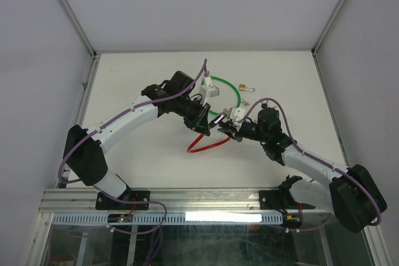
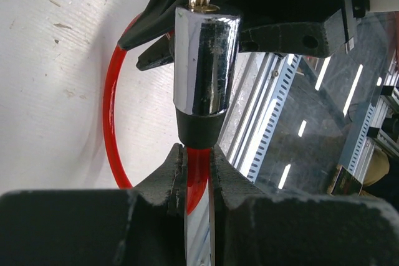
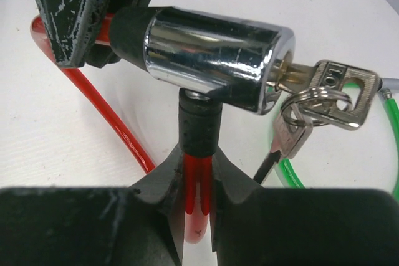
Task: Lock with the key
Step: Lock the lock.
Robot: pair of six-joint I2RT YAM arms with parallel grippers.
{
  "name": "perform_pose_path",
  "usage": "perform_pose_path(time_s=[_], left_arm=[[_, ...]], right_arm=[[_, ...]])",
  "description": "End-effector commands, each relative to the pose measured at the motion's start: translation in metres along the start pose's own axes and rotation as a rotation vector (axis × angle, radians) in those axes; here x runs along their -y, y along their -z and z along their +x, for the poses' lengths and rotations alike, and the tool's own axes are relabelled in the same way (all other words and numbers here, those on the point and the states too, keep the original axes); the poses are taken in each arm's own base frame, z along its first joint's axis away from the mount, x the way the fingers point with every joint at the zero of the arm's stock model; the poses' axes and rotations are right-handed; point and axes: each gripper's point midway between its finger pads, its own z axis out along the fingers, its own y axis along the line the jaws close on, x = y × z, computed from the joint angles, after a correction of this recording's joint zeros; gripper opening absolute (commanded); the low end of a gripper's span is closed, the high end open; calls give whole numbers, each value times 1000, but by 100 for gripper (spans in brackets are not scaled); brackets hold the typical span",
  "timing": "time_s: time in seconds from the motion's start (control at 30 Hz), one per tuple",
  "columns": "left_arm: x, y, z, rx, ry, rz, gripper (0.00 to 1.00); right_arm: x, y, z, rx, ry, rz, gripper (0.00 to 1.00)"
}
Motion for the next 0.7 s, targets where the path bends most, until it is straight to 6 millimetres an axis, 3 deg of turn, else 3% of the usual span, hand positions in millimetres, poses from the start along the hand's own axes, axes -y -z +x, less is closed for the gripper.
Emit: perform_pose_path(time_s=[0.0,0.4,0.53,0.67], left_arm=[[-1,6,-7,5,-6,1,0],[-7,8,-7,4,5,-15,0],[-8,8,-7,4,6,-7,0],[-6,7,-6,1,8,17,0]], right_arm=[[7,3,-17,14,41,-4,17],[7,25,10,-171,-115,-12,17],[16,36,19,-221,-169,21,17],[24,36,21,-212,-165,42,17]])
